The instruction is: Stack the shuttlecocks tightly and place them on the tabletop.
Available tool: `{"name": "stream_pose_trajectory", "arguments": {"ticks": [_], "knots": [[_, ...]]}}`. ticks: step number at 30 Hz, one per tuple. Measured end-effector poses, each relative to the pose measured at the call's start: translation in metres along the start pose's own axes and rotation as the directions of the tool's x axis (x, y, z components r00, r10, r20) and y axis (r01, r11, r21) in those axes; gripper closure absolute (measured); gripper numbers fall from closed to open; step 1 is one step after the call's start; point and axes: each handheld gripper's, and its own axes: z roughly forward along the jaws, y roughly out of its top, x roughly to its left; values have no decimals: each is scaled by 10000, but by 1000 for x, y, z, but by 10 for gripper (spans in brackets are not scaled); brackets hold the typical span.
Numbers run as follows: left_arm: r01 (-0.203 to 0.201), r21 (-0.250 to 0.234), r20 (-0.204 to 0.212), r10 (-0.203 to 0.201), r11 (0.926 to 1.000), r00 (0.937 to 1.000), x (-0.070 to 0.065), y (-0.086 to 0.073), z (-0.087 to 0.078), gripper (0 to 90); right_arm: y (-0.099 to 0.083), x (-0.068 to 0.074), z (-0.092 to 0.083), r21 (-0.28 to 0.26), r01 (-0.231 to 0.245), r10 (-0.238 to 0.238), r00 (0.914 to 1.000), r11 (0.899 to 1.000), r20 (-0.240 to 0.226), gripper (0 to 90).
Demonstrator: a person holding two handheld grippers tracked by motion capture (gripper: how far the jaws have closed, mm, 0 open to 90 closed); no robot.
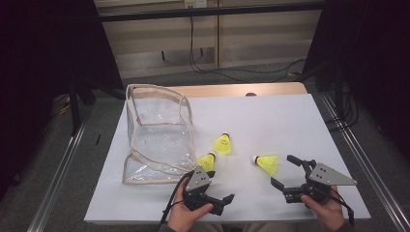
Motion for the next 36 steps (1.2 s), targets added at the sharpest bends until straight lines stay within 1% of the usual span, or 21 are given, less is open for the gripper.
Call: {"name": "stream_pose_trajectory", "arguments": {"ticks": [2, 4, 5, 6, 8, 10, 14, 15, 17, 20, 21, 23, 25, 26, 27, 30, 33, 36], "knots": [[-130, -39, -67, 130, 9999, 9999, -1, 1, 1, 34, 0, 0, 0, 3, -1, 1, 10000, 10000, -8, 42], [-47, -55, -118, 47, 10000, 9999, -2, 2, 3, 34, 0, 0, 0, -4, -26, 26, 10000, 10000, -18, 42], [-54, -22, -200, 54, 10000, 9998, -2, 2, 3, 34, 0, 0, 0, 0, -15, 15, 10000, 10000, -18, 43], [-171, 142, -356, 176, 9998, 9992, -2, 2, 3, 34, 0, 0, 0, 0, -15, 15, 10000, 10000, -18, 43], [-131, 199, -420, 139, 9997, 9990, -3, 2, 6, 34, 0, 0, 0, -12, 3, -3, 10000, 10000, -30, 42], [-38, 168, -379, 45, 9999, 9993, -4, 1, 7, 35, 0, 0, 0, -12, 9, -9, 10000, 10000, -43, 43], [-74, 120, -533, 80, 9999, 9985, -4, 1, 6, 34, 0, 0, 0, -20, 31, -31, 10000, 10000, -42, 43], [-10, 98, -586, 16, 10000, 9983, -4, 1, 6, 34, 0, 0, 0, -17, 39, -39, 10000, 10000, -56, 43], [-4, 175, -620, 15, 9998, 9981, -3, 1, 4, 34, 0, 0, 0, -20, 8, -8, 10000, 10000, -49, 43], [44, 199, -840, -27, 9998, 9965, -3, 0, 2, 31, 0, 0, 0, -13, 10, -10, 10000, 10000, -53, 43], [143, 113, -928, -132, 9998, 9956, -3, 0, 3, 31, 0, 0, 0, -13, 10, -10, 10000, 10000, -53, 43], [246, 219, -1166, -219, 9995, 9929, -3, -1, 4, 31, 0, 0, 0, -33, 36, -36, 10000, 10000, -34, 43], [311, 269, -1268, -274, 9992, 9915, -2, -2, 5, 31, 1, 0, 0, -3, 15, -15, 10000, 10000, -21, 43], [288, 353, -1371, -237, 9990, 9903, -2, -2, 5, 31, 1, 0, 0, -3, 15, -15, 10000, 10000, -21, 43], [388, 332, -1418, -337, 9987, 9893, -2, -2, 6, 31, 0, 0, 0, -3, 15, -15, 10000, 10000, -23, 43], [506, 267, -1542, -459, 9984, 9870, -1, -2, 7, 29, 0, 1, 1, 12, 13, -13, 10000, 10000, -39, 43], [497, 338, -1758, -430, 9982, 9835, -1, -2, 8, 29, 0, 0, 1, -3, 41, -41, 10000, 10000, -15, 43], [410, 395, -1716, -336, 9984, 9846, -1, -1, 11, 28, 0, 0, 0, -25, 62, -62, 10000, 10000, 13, 44]]}}
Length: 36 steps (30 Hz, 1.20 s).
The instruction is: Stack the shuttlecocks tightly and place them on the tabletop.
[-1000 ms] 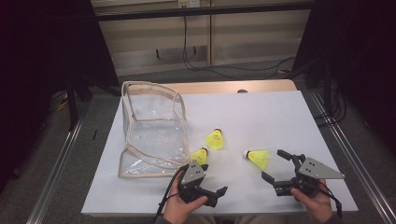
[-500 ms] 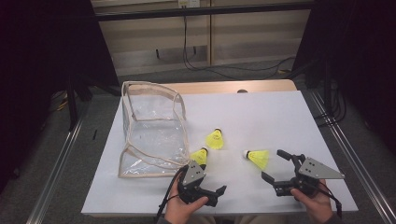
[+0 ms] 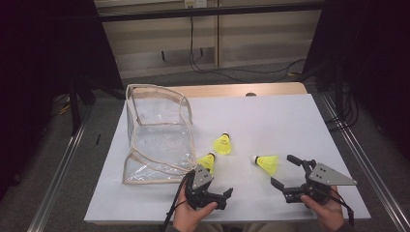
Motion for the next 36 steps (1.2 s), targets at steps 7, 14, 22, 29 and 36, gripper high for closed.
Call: {"name": "stream_pose_trajectory", "arguments": {"ticks": [7, 14, 22, 29, 36], "knots": [[27, 1, -326, -27, 10000, 9995, -1, 3, 4, 29, 0, 0, 0, 25, -13, 12, 10000, 10000, 14, 45], [-115, 199, -827, 131, 9997, 9965, -3, 4, 12, 44, 0, 0, 0, 19, 3, -3, 10000, 10000, 18, 49], [-70, 205, -1372, 98, 9998, 9905, -2, 6, 15, 73, 0, 0, 0, 11, 14, -14, 10000, 10000, 47, 50], [74, 92, -1275, -62, 9999, 9918, -4, 6, 15, 76, 0, -1, -1, -15, 9, -9, 10000, 10000, 70, 51], [33, 91, -1075, -23, 10000, 9942, -9, 8, 19, 75, 0, -1, -1, -15, -18, 18, 10000, 10000, 74, 51]]}}
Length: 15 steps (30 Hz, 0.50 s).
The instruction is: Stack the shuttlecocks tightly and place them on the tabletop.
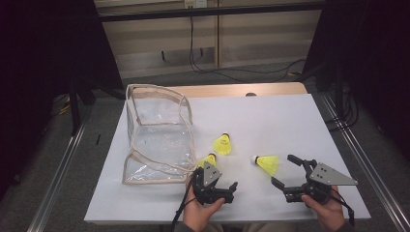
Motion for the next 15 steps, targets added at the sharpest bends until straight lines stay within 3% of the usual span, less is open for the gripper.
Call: {"name": "stream_pose_trajectory", "arguments": {"ticks": [6, 15], "knots": [[145, 105, -271, -142, 9998, 9995, 1, 2, 3, 79, 0, -1, 0, 1, -17, 17, 10000, 10000, 54, 52], [50, 304, -508, -34, 9995, 9987, 2, 5, 8, 95, 0, -1, -1, -19, -14, 14, 10000, 10000, 37, 52]]}}
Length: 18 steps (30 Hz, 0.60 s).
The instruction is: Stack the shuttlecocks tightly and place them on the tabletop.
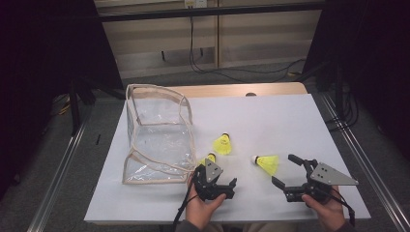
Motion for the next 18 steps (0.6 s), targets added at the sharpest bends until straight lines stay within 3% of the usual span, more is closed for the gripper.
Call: {"name": "stream_pose_trajectory", "arguments": {"ticks": [10, 18], "knots": [[150, 417, -61, -147, 9990, 9999, 3, 3, 7, 113, 1, 0, -2, -59, -44, 44, 10000, 10000, 32, 53], [189, 668, -577, -150, 9976, 9982, 1, 5, 10, 162, 2, -1, -2, -61, -22, 23, 10000, 10000, 77, 52]]}}
